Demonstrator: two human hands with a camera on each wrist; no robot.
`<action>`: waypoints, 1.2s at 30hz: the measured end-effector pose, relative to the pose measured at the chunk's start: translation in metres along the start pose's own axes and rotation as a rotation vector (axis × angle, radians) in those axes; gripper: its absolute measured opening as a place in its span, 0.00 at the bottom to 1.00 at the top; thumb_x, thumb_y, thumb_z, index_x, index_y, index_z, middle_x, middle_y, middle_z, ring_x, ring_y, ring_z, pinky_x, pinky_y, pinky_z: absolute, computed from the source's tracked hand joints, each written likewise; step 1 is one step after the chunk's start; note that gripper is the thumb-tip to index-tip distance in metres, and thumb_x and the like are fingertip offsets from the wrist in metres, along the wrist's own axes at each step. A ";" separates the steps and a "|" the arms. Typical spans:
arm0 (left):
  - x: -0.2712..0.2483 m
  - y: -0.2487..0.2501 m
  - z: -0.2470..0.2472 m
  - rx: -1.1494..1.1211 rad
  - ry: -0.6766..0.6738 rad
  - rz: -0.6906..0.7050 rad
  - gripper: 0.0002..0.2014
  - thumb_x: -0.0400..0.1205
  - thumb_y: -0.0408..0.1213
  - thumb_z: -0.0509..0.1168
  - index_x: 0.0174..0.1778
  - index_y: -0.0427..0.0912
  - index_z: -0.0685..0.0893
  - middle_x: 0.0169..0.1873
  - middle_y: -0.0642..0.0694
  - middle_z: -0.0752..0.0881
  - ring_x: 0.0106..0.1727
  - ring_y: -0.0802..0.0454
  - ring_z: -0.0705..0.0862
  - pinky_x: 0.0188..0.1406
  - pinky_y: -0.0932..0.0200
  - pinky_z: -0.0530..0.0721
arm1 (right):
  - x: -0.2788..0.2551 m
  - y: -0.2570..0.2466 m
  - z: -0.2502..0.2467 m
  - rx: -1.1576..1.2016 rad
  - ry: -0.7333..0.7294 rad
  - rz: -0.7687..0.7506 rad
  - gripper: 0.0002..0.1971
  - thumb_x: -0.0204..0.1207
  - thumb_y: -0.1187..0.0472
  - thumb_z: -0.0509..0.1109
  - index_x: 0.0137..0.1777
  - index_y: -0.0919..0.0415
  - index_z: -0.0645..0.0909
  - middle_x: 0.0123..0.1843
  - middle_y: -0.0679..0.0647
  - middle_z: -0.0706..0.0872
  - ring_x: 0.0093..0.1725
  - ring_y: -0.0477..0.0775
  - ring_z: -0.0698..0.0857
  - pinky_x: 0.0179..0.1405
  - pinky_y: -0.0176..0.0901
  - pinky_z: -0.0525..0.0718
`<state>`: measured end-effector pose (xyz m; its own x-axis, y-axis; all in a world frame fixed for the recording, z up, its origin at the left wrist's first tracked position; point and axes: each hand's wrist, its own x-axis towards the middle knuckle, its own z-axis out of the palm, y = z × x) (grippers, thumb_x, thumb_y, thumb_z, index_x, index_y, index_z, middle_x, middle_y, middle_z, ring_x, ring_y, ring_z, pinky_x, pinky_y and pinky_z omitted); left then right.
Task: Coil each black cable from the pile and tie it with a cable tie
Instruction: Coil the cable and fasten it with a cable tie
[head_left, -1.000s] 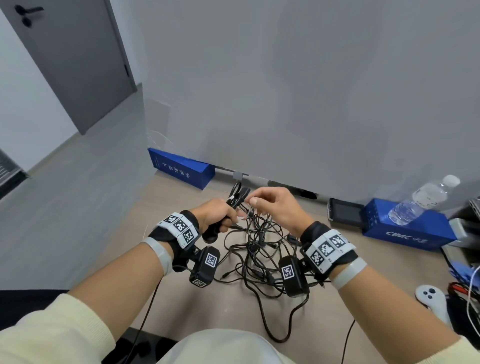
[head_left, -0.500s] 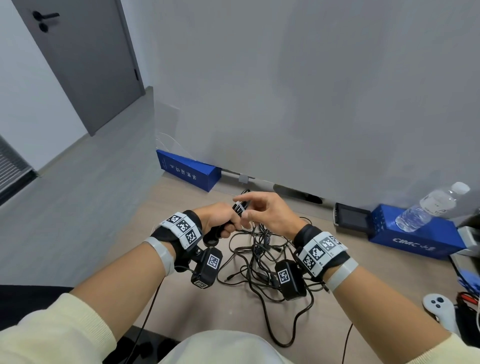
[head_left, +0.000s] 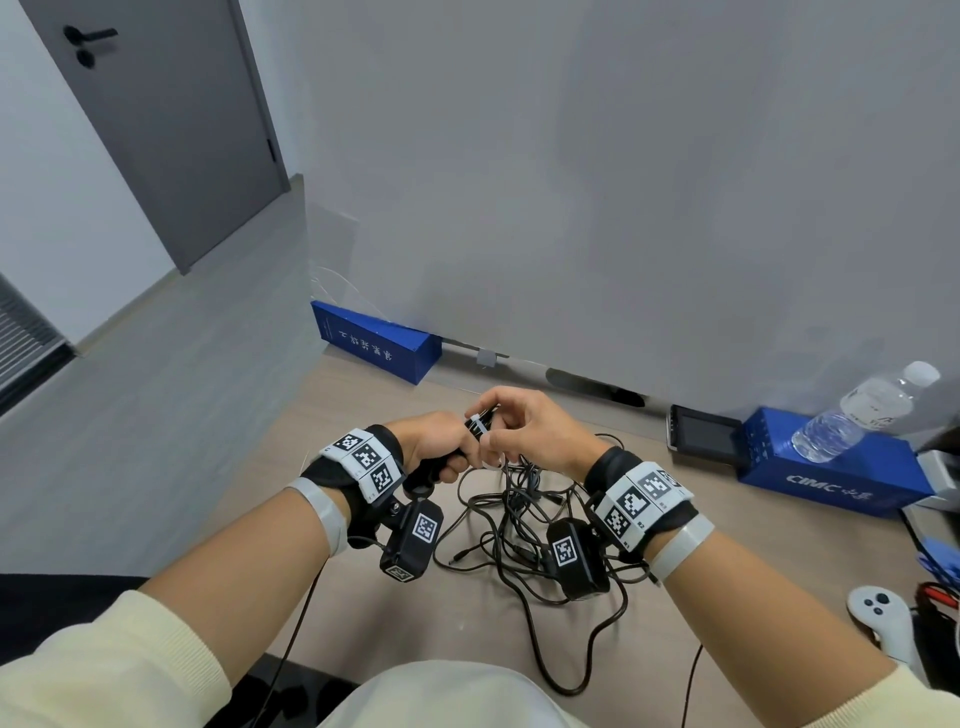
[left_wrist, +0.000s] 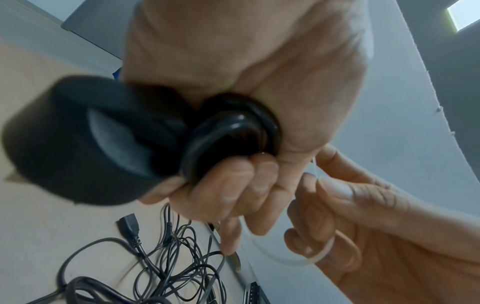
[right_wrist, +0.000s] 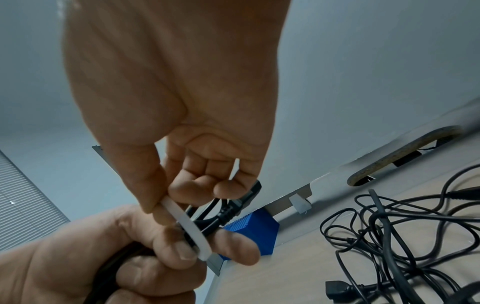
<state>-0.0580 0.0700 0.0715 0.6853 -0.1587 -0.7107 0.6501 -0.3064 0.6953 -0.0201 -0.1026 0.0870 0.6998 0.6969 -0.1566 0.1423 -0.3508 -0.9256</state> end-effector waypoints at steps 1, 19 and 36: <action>0.001 0.000 -0.001 -0.001 -0.003 -0.009 0.17 0.80 0.24 0.62 0.27 0.42 0.83 0.23 0.46 0.68 0.23 0.51 0.66 0.27 0.60 0.65 | 0.000 0.000 0.000 0.010 -0.004 0.007 0.15 0.71 0.70 0.72 0.58 0.60 0.83 0.26 0.48 0.81 0.29 0.52 0.77 0.35 0.43 0.78; 0.012 0.005 -0.001 0.007 -0.069 0.016 0.07 0.77 0.24 0.65 0.46 0.37 0.85 0.36 0.39 0.75 0.25 0.53 0.65 0.24 0.61 0.66 | 0.012 0.004 -0.006 -0.035 0.026 0.015 0.04 0.80 0.69 0.71 0.53 0.64 0.84 0.24 0.43 0.78 0.28 0.45 0.75 0.35 0.38 0.76; 0.014 0.011 -0.005 0.010 -0.030 0.023 0.08 0.82 0.26 0.60 0.48 0.38 0.84 0.23 0.48 0.69 0.23 0.53 0.67 0.28 0.59 0.67 | 0.007 -0.008 -0.010 -0.159 0.106 -0.095 0.06 0.82 0.65 0.71 0.43 0.56 0.82 0.40 0.48 0.83 0.39 0.43 0.78 0.44 0.37 0.78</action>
<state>-0.0397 0.0693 0.0697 0.6899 -0.1941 -0.6974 0.6306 -0.3120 0.7106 -0.0099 -0.1011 0.0965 0.7466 0.6648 -0.0257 0.3142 -0.3864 -0.8672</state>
